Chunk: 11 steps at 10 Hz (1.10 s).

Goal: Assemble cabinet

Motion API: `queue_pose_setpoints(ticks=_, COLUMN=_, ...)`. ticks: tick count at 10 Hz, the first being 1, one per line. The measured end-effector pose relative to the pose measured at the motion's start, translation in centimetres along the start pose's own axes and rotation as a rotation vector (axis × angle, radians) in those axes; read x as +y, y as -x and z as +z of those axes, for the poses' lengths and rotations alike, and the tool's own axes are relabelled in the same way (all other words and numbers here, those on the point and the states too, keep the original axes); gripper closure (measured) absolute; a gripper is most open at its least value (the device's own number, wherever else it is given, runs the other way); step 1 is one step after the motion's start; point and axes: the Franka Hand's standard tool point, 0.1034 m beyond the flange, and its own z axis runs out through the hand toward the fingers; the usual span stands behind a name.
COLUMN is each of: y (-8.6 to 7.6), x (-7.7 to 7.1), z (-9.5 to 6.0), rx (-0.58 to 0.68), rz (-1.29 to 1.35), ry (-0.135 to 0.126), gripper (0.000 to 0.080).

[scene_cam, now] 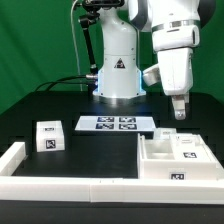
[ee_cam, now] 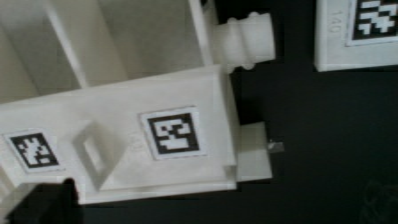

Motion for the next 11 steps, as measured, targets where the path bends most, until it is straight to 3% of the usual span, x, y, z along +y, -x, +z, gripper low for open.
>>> queue_pose_setpoints(ticks=3, y=1.0, x=-5.3, z=-0.7, rx=0.006, rz=0.059, ry=0.017, gripper=0.0002)
queue_pose_setpoints(ticks=5, y=1.7, x=-6.3, z=0.1, rx=0.007, rz=0.068, ry=0.004, gripper=0.0002)
queue_pose_setpoints(ticks=8, y=1.9, x=-6.4, z=0.3, rx=0.006, rz=0.059, ry=0.000, gripper=0.0002)
queue_pose_setpoints(ticks=11, y=2.9, x=-7.7, z=2.1, rx=0.005, rz=0.016, ry=-0.033, gripper=0.0002)
